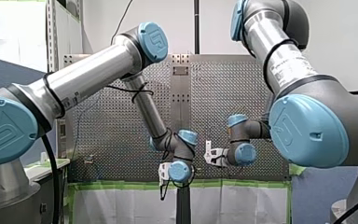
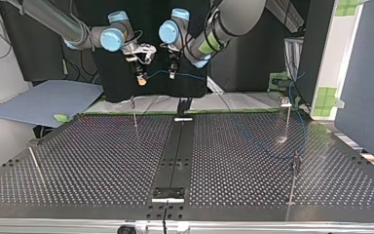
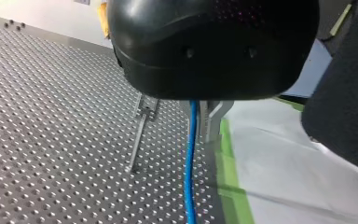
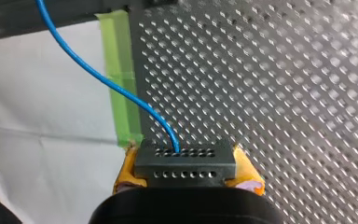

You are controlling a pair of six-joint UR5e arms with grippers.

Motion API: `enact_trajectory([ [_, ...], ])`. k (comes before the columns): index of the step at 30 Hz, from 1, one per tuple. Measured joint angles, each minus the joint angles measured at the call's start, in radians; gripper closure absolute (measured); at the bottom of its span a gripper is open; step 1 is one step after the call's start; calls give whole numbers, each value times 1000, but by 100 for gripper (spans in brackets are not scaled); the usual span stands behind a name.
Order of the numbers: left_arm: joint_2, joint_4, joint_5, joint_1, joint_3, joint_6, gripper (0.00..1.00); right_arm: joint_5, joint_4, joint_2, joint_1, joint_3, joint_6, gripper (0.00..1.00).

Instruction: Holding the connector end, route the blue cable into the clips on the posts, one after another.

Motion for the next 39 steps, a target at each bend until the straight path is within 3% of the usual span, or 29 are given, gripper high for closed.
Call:
enact_trajectory([
  [7,0,12,-35,-20,35,2,90,-45,-26,-68,-69,65,24,100],
  [16,0,45,-52,-47,37,17,88,-41,-34,-100,-157,79,22,100],
  [23,-7,41,-55,-66,70,26,85,-36,-40,-90,-169,79,6,100],
  [28,-47,-3,-57,-88,122,23,85,-35,-47,-79,-169,79,4,100],
  [34,-85,-61,-70,-94,181,24,83,-29,-81,-40,-185,79,13,100],
  [39,-90,-91,-101,-94,225,37,83,-3,-93,-19,-193,79,2,100],
])
